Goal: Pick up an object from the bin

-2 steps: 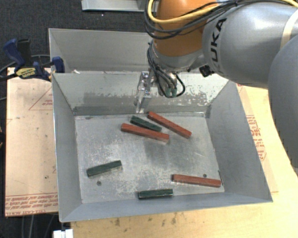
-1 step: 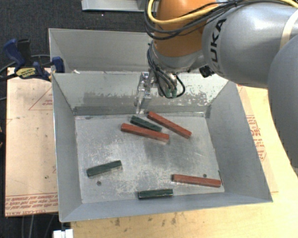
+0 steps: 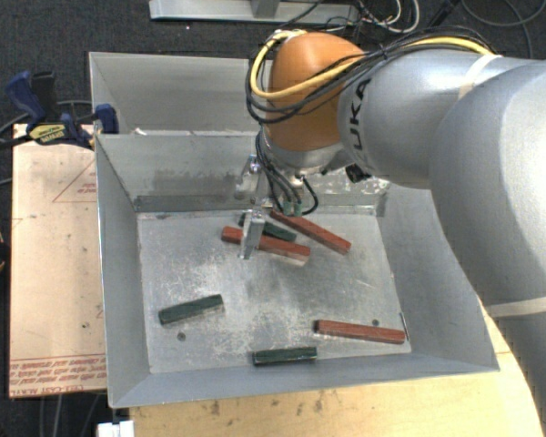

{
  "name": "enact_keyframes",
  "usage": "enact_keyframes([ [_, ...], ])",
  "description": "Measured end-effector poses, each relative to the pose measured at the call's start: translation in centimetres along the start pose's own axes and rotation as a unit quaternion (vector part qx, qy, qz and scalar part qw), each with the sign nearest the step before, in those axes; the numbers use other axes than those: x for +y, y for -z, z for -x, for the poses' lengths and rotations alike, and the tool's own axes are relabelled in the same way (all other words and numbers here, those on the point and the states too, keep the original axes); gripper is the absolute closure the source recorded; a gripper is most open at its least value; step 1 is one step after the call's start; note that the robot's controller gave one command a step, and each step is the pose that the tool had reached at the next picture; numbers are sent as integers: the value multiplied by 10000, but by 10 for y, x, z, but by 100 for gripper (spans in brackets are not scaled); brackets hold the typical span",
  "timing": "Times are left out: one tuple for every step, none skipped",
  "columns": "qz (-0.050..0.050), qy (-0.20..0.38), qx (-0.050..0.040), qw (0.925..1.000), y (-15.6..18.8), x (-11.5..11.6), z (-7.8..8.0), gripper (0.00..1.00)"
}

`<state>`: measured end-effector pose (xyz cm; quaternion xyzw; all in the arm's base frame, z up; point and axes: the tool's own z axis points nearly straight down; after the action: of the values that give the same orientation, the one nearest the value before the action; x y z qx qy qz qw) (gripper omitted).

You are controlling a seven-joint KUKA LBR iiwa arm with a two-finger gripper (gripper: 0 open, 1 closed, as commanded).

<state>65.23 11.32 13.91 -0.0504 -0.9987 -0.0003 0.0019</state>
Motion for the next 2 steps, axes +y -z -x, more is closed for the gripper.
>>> enact_keyframes([
  [5, 0, -19, 10000, 2, 0, 1, 0],
  [2, 294, -25, 9996, 34, -8, -4, 0],
])
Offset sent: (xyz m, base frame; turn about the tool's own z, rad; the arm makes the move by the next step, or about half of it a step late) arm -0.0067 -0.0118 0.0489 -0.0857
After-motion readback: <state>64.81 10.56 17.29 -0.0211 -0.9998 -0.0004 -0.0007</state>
